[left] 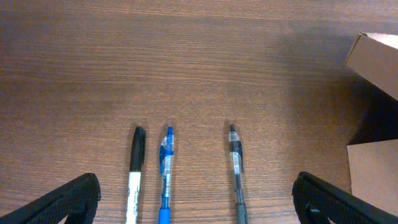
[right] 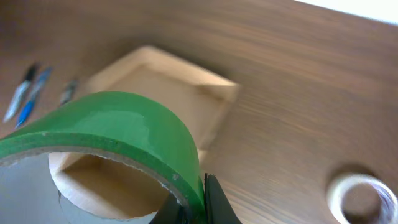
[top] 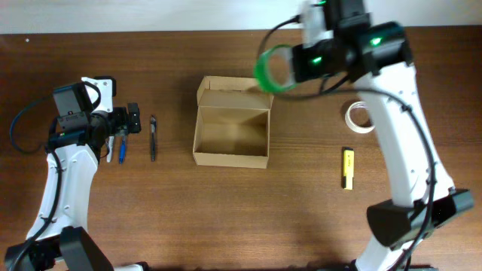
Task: Pack container
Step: 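Carry the green tape into the box and open the right gripper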
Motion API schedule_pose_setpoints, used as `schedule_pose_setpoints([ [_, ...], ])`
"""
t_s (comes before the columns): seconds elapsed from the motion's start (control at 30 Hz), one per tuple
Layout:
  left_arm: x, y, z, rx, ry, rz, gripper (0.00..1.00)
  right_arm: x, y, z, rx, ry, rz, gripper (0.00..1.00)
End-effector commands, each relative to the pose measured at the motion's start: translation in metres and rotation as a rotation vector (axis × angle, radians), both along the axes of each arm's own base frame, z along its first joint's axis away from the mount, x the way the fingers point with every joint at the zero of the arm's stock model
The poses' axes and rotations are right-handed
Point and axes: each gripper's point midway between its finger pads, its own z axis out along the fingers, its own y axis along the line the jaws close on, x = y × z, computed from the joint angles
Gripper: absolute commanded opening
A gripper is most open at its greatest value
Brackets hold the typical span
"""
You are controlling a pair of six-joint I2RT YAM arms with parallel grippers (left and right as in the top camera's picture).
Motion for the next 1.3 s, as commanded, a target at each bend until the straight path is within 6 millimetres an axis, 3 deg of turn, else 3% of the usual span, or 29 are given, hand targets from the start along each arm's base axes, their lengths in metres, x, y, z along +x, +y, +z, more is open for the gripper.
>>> schedule_pose_setpoints([
  [0.0,0.004,0.004,0.005,0.005,-0.011,0.013,0.99,-0.009,0.04,-0.031,-0.09,0.025,0.155,0.04],
  [0.17,0.004,0.004,0.005,0.005,-0.011,0.014,0.99,-0.011,0.086,-0.06,-0.172,0.002,0.273,0.04],
  [0.27,0.004,0.004,0.005,0.005,-0.011,0.013,0.99,-0.008,0.1,-0.076,-0.22,-0.007,0.31,0.04],
  [0.4,0.004,0.004,0.005,0.005,-0.011,0.014,0.99,0.001,0.104,-0.103,-0.26,0.02,0.304,0.04],
  [0.87,0.004,0.004,0.005,0.005,-0.011,0.013,0.99,-0.014,0.127,-0.178,-0.258,0.209,0.38,0.04],
  [1.27,0.004,0.004,0.005,0.005,-0.011,0.014,0.99,-0.023,0.136,-0.217,-0.264,0.29,0.411,0.04],
])
